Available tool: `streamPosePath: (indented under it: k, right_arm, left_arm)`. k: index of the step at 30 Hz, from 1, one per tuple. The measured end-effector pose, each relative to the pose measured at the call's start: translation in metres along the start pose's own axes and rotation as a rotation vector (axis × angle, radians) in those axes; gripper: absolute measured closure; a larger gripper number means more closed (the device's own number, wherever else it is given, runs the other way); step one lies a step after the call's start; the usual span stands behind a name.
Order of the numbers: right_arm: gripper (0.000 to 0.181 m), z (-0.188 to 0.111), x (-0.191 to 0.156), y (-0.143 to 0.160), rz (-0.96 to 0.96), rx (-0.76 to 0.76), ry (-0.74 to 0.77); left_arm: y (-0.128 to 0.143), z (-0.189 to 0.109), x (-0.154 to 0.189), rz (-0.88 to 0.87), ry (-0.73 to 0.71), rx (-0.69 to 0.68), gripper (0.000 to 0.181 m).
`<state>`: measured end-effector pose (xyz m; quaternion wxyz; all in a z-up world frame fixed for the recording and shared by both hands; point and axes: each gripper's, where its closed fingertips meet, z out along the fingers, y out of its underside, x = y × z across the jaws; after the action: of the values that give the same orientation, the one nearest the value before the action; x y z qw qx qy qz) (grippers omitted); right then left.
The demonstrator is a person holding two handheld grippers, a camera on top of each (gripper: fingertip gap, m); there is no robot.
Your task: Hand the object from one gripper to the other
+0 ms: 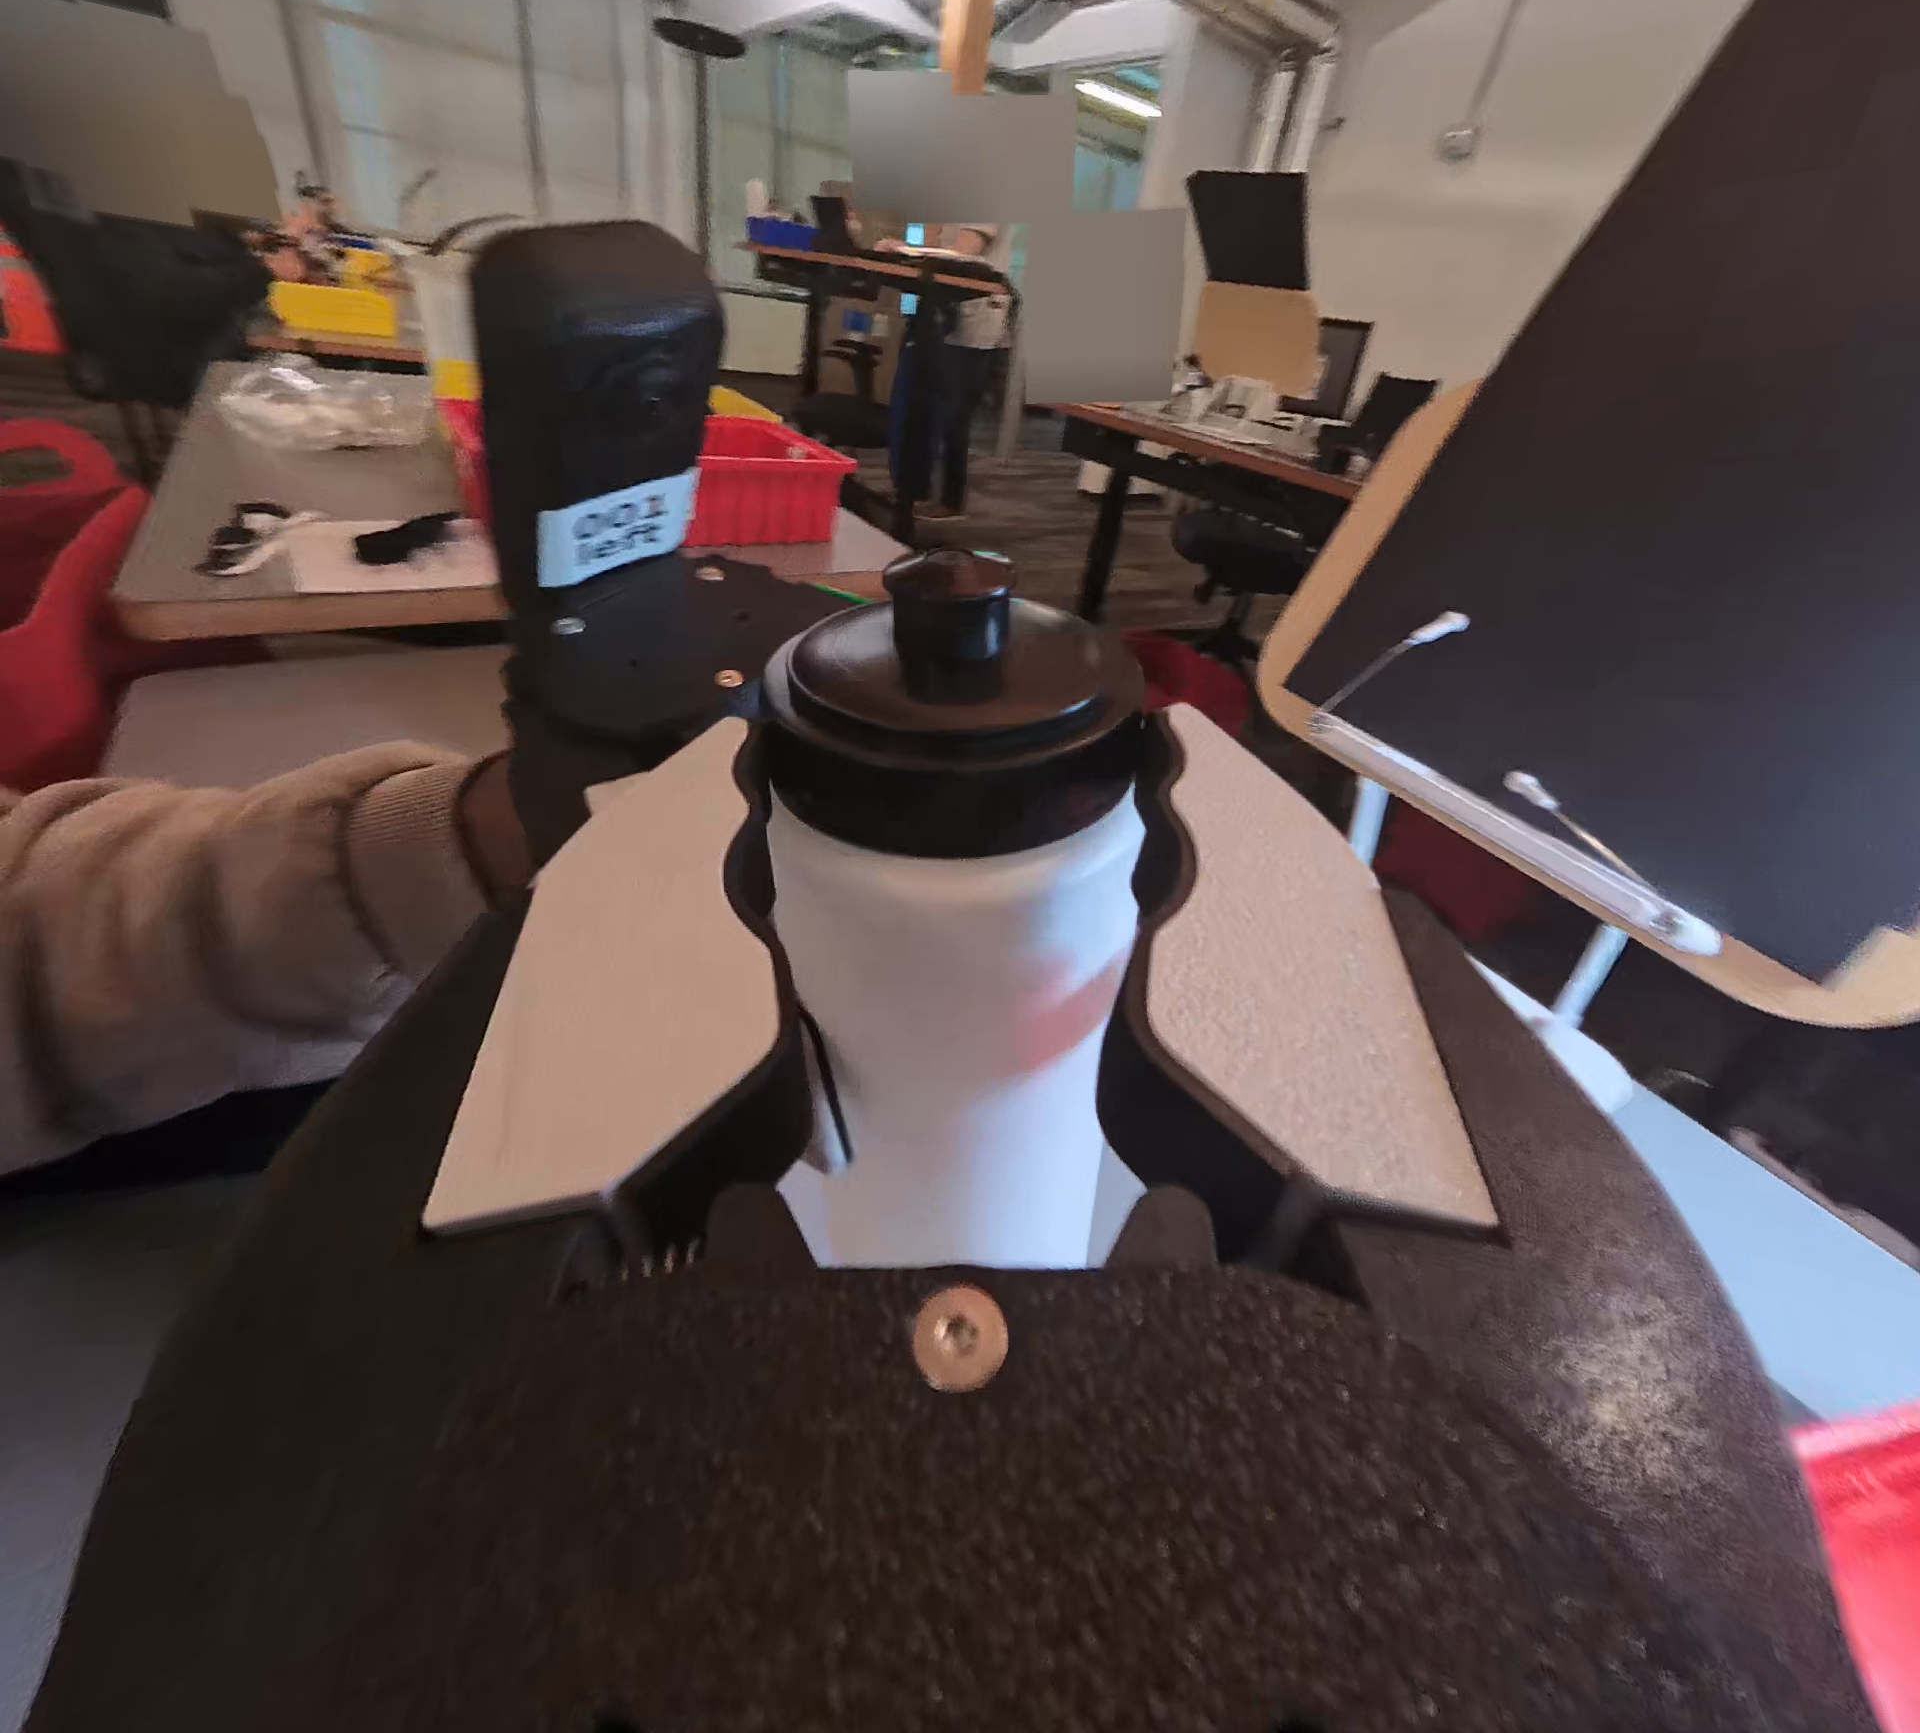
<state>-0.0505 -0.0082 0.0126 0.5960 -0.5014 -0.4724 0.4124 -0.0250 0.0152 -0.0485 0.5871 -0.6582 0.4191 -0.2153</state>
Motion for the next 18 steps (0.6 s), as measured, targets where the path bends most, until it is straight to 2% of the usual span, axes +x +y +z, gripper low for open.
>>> streamPosePath:
  k: [1, 4, 6, 11, 15, 16, 18]
  right_arm:
    - [0.115, -0.003, -0.006, -0.004, 0.017, 0.012, -0.078]
    - [0.105, -0.022, -0.026, -0.024, 0.13, 0.118, -0.375]
    - [0.101, -0.033, -0.029, -0.023, 0.182, 0.115, -0.506]
    - [0.09, -0.032, -0.025, 0.037, 0.211, -0.068, -0.639]
    - [0.083, -0.018, -0.066, 0.065, 0.315, -0.097, -0.836]
    - [0.083, -0.011, -0.076, 0.069, 0.314, -0.094, -0.84]
    - [0.099, 0.005, -0.082, 0.076, 0.269, -0.095, -0.767]
  left_arm:
    - [-0.002, -0.004, 0.006, -0.02, 0.066, 0.031, 0.093]
    - [-0.012, -0.02, 0.019, -0.079, 0.232, 0.129, 0.093]
    - [-0.02, -0.032, 0.028, -0.108, 0.343, 0.207, 0.093]
    - [-0.049, -0.065, 0.025, -0.209, 0.463, 0.429, 0.094]
    - [-0.057, -0.075, 0.02, -0.225, 0.464, 0.506, 0.093]
    - [-0.058, -0.075, 0.021, -0.233, 0.476, 0.516, 0.093]
    - [-0.058, -0.076, 0.025, -0.255, 0.515, 0.522, 0.094]
